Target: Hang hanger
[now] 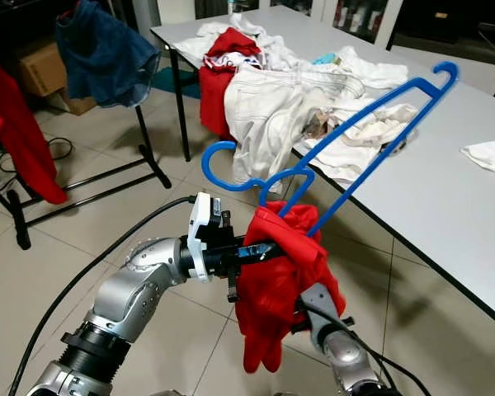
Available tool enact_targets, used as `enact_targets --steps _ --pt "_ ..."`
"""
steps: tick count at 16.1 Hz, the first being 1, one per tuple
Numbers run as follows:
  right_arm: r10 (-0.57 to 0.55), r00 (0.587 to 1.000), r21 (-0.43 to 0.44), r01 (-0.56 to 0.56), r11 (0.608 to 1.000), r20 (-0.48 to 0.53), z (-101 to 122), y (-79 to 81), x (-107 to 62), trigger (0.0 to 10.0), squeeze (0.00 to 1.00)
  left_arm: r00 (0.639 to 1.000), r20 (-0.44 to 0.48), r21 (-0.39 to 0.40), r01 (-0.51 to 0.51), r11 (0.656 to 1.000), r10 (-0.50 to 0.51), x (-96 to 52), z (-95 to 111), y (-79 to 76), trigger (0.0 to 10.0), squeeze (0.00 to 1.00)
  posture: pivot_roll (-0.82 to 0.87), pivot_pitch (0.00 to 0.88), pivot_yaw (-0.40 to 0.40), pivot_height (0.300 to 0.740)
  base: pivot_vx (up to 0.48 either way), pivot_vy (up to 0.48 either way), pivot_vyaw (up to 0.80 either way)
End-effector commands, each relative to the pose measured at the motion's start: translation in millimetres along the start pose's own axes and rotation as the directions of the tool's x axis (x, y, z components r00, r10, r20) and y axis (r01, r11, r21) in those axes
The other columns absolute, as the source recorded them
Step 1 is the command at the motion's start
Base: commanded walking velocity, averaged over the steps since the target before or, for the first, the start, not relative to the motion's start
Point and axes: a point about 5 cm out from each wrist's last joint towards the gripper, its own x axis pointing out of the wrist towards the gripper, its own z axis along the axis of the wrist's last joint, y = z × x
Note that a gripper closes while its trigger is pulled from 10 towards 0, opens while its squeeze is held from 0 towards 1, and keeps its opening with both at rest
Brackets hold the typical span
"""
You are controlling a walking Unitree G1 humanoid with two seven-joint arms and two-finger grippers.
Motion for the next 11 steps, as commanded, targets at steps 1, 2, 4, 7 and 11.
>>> enact_targets --steps 1,2,4,7,11 --pt "-0.011 1.0 -0.001 0.01 1.0 -0.016 -2.1 -0.8 -0.2 10.0 0.42 0.999 0.03 0.027 0.026 0.999 -0.027 3.0 9.2 -2.0 10.0 0.0 -0.06 0.0 0.007 0.74 0.0 0.0 0.0" --pt "-0.011 1.0 -0.001 0.011 1.0 -0.015 -2.1 -0.9 -0.3 10.0 0.42 0.999 0.03 0.027 0.025 0.999 -0.026 2.9 9.5 -1.9 10.0 0.0 -0.06 0.0 0.007 0.74 0.0 0.0 0.0" --pt "0.009 1.0 0.037 -0.009 0.999 0.001 -5.7 1.4 -2.9 10.0 1.0 0.999 0.027 0.026 0.023 0.999 -0.024 2.4 9.6 -1.7 10.0 0.0 -0.06 0.0 0.007 0.74 0.0 0.0 0.0" --pt "0.013 1.0 0.026 -0.013 1.0 -0.009 -18.4 -3.7 -10.8 10.0 1.0 1.0 -0.007 0.034 0.016 0.999 -0.016 -2.0 7.2 0.2 10.0 0.0 -0.07 0.0 0.013 0.74 0.0 0.0 0.0" --pt "-0.039 0.997 0.017 0.04 0.999 -0.068 -38.6 -19.3 -23.2 10.0 0.0 0.999 -0.052 0.056 -0.004 0.998 0.007 -7.2 3.0 6.7 10.0 0.0 -0.09 0.0 0.017 0.74 0.0 0.0 0.0"
